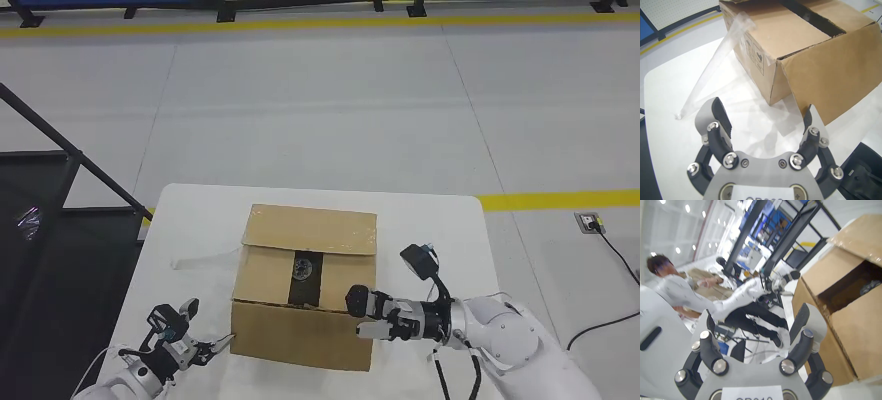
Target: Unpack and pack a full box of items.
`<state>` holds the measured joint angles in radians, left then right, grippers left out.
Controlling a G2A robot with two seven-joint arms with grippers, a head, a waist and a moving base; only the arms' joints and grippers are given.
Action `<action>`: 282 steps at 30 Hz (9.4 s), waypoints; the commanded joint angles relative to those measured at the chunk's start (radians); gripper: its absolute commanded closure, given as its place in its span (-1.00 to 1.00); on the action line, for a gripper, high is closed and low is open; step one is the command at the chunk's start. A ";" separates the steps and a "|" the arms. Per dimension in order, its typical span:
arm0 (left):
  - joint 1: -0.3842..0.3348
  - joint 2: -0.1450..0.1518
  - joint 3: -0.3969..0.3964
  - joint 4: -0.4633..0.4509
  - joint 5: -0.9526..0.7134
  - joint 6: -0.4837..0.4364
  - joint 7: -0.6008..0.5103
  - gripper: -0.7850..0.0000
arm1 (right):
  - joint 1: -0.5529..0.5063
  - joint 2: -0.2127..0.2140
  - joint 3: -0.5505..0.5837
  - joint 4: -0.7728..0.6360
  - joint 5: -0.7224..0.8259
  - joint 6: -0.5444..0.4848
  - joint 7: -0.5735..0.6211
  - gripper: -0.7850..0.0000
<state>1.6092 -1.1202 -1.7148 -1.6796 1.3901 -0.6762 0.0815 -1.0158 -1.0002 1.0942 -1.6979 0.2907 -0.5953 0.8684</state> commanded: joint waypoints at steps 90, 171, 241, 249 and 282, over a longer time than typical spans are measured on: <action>0.085 0.009 -0.126 -0.087 -0.094 0.011 0.087 -1.00 | 0.505 -0.348 -0.307 0.681 -0.025 0.317 -0.034 -1.00; -0.067 0.011 -0.115 0.000 -0.353 0.263 -0.223 -1.00 | 0.265 -0.436 0.035 0.412 0.058 -0.033 0.196 -1.00; -0.722 -0.060 0.591 0.202 -1.125 0.429 -0.860 -1.00 | -0.426 -0.285 0.671 -0.056 0.019 -0.233 -0.121 -1.00; -0.856 -0.107 0.705 0.444 -1.327 0.357 -0.894 -1.00 | -0.462 -0.276 0.696 -0.057 0.008 -0.239 -0.163 -1.00; -0.979 -0.200 0.888 0.445 -1.389 0.197 -0.694 -1.00 | -0.574 -0.244 0.792 -0.089 0.087 -0.340 -0.270 -1.00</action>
<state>0.6478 -1.3093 -0.8528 -1.2606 0.0022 -0.4746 -0.6282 -1.5781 -1.2442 1.8797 -1.7880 0.3736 -0.9307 0.6024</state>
